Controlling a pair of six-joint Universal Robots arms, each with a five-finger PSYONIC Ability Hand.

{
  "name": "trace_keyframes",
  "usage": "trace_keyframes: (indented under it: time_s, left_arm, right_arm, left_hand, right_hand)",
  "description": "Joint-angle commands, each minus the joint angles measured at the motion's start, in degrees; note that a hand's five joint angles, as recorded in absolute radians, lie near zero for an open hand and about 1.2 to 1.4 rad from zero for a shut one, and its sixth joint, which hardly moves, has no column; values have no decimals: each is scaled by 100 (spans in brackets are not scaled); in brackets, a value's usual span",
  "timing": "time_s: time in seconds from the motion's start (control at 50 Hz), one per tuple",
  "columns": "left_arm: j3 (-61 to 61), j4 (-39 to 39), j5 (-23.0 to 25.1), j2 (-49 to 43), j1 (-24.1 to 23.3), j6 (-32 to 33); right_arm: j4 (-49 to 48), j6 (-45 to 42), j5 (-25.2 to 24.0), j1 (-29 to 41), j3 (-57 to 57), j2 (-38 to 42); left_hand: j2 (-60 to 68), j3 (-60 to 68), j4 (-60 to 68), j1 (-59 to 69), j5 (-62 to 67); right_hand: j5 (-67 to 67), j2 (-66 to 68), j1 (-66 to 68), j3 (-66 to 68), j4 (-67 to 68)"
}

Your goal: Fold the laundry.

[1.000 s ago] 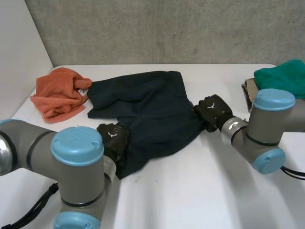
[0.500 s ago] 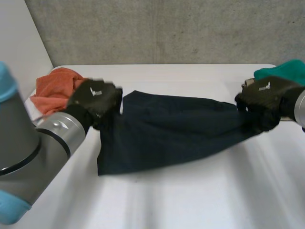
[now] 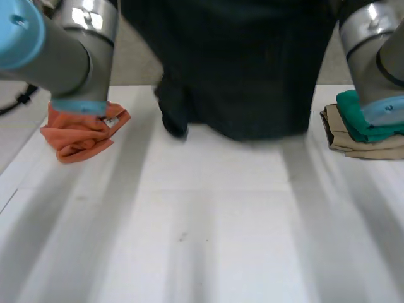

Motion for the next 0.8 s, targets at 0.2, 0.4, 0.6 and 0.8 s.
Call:
trace_keyframes:
  time_s: [0.2,0.4,0.6,0.8]
  left_arm:
    - [-1526,-194,-86,-110,187,-635]
    - [-3548,-255,-182,-585,73,-679]
    - [-5183,-948,19,715,3,-635]
    - [-5905,-4084,442,2192,-243,234]
  right_arm:
    - [-381,301,-554,122,554,578]
    - [383,-137,-871,87,1283,1704]
    - [2526,-841,-730,69,2461,659]
    - [5699,-2474,-88,-159,2796,-282]
  left_hand:
    - [1129,1187,1152,1440,1215]
    - [1129,1187,1152,1440,1215]
    - [1129,1187,1152,1440,1215]
    - [1129,1187,1152,1440,1215]
  right_hand:
    - [1226,1262,1700,1206,1141]
    - [1226,1262,1700,1206,1141]
    - [1226,1262,1700,1206,1141]
    - [1226,1262,1700,1206,1141]
